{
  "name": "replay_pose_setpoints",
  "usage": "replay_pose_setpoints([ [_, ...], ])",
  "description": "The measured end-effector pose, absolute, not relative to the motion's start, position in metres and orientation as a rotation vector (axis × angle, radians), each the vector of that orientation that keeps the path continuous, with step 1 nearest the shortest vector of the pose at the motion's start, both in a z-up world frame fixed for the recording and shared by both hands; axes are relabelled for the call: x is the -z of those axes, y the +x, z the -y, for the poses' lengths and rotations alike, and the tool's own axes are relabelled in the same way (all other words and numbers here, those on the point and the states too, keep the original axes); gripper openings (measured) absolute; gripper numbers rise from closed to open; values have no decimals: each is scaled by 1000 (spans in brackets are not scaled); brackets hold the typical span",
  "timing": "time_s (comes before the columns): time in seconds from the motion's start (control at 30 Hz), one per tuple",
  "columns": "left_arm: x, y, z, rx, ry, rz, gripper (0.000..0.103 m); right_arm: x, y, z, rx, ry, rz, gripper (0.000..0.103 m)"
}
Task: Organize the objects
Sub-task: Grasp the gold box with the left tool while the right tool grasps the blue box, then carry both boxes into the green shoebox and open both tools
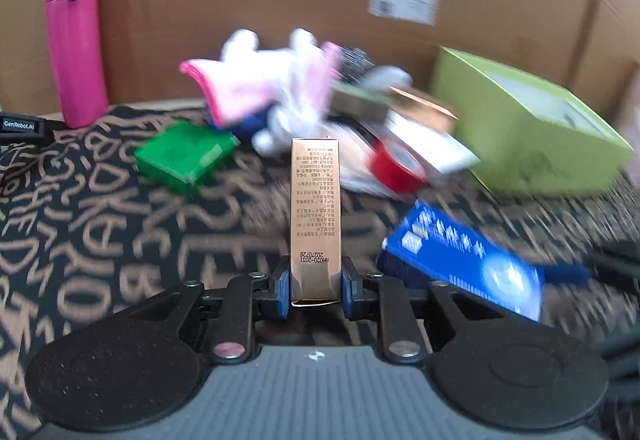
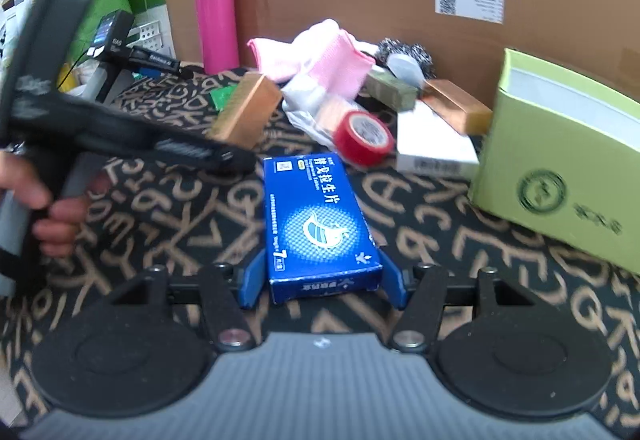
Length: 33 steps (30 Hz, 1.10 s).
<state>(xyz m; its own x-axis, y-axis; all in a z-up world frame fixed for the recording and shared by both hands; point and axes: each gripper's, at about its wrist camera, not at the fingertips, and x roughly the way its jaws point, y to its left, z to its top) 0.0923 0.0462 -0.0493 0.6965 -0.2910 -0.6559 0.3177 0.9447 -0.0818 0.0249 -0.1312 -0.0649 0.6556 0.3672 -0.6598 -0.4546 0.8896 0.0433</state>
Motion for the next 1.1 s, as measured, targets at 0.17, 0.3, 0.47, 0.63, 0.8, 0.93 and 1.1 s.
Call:
replay_pose_setpoints([
  [0.17,47,65,-39,357,140,-740,34,59,1,145,-512,-144,-728,62],
  [0.3,49,70,-30,319,186,-709,57,59,6,139,-499,-175,-692,70],
  [0.47,48,88,-24,334,177,-718,57,63,24,131,-523,-183,-699,73],
  [0.63,48,97,-23,337,177,-746,48,67,36,124,-550,-172,-725,73],
  [0.8,50,93,-20,311,199,-722,53,70,36,122,-557,-176,-724,63],
  [0.93,48,92,-16,330,189,-732,31,69,31,130,-556,-148,-713,57],
  [1.1,46,84,-6,343,194,-738,26,68,19,147,-537,-99,-702,57],
])
